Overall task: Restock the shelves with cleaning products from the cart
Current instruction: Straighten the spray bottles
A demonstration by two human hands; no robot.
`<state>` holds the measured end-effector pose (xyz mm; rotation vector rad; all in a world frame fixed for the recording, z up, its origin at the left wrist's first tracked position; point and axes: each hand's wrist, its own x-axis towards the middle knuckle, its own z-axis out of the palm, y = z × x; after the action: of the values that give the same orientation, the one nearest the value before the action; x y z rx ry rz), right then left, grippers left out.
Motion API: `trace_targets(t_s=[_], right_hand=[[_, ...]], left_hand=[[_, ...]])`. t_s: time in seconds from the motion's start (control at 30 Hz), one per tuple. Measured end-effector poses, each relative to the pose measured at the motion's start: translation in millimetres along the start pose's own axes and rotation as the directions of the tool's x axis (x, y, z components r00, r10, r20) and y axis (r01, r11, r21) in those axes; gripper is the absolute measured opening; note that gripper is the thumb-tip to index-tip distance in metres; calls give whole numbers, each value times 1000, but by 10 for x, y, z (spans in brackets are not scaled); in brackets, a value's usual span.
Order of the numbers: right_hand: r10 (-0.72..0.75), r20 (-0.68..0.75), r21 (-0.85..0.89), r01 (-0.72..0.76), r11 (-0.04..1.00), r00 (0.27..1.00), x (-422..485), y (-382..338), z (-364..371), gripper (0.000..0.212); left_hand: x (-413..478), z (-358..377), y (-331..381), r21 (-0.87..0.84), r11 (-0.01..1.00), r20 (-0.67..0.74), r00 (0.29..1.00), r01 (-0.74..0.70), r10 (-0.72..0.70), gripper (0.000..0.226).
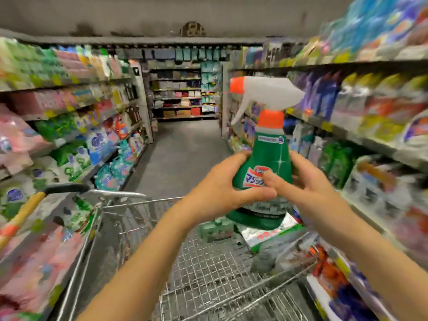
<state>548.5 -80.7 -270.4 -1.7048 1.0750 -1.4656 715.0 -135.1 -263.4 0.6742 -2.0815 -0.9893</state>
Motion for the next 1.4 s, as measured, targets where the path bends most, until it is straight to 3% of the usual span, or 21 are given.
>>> trace_targets(t_s=[0.27, 0.47, 0.73, 1.07, 1.27, 1.4], right_hand=[[-70, -247, -74, 53, 996, 966, -791, -729, -982, 34], [-103, -425, -213, 12, 977, 899, -1541, -1316, -1687, 30], [-118, -568, -397, -146, 906, 815, -2394, -1827, -2520, 25], [-194, -695, -439, -196, 877, 692, -2375, -1986, -3337, 43], [-336, -720, -551, -208, 808, 607, -1971, -1772, -3819, 33], [-399, -708, -581, -159, 798, 582, -1538, -1863, -4183, 33]], left_hand=[[435, 963, 864, -153, 961, 193, 947, -230, 257, 48], [688, 1859, 1536, -366, 889, 384, 825, -276, 415, 46], [876, 3004, 2254, -475, 821, 480, 689, -316, 543, 54], [1702, 3687, 2705, -573, 710, 480, 534, -410, 696, 48], [2513, 4047, 2637, -683, 604, 424, 450, -411, 786, 53], [3135, 4106, 2858, -733, 499, 330, 400, -462, 855, 44]])
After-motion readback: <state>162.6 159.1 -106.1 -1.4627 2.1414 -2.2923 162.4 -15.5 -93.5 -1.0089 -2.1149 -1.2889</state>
